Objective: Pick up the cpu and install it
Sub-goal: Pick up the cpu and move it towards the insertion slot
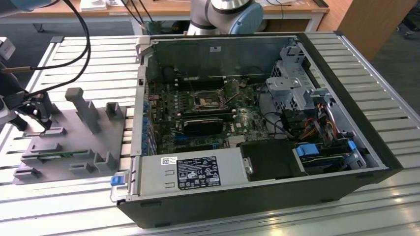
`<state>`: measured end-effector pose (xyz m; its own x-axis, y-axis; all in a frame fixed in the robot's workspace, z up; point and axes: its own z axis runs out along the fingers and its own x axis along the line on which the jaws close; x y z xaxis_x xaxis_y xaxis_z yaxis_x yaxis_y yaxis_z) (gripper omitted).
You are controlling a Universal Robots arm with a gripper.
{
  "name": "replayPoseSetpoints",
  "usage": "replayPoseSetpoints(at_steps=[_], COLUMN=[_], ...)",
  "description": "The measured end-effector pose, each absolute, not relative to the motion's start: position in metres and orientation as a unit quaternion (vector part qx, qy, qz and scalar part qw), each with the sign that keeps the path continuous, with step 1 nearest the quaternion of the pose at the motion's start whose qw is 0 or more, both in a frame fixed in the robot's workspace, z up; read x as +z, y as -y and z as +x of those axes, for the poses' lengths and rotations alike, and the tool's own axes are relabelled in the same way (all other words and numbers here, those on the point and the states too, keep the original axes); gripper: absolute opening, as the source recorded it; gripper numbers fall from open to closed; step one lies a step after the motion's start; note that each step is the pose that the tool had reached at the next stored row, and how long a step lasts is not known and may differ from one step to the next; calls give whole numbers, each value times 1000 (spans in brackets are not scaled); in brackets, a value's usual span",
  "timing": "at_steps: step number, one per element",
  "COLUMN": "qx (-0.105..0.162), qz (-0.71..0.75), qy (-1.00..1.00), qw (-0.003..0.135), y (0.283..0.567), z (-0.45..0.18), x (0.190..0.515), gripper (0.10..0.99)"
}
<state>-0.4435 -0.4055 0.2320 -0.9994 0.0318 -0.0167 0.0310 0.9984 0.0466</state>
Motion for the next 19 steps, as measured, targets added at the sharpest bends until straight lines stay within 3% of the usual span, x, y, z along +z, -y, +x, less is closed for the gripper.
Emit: replayPoseSetpoints(at_steps=[19], qx=[23], qz=[16], qy=[-1000], qw=[9], y=[405], z=[-444], x=[236], gripper=[541])
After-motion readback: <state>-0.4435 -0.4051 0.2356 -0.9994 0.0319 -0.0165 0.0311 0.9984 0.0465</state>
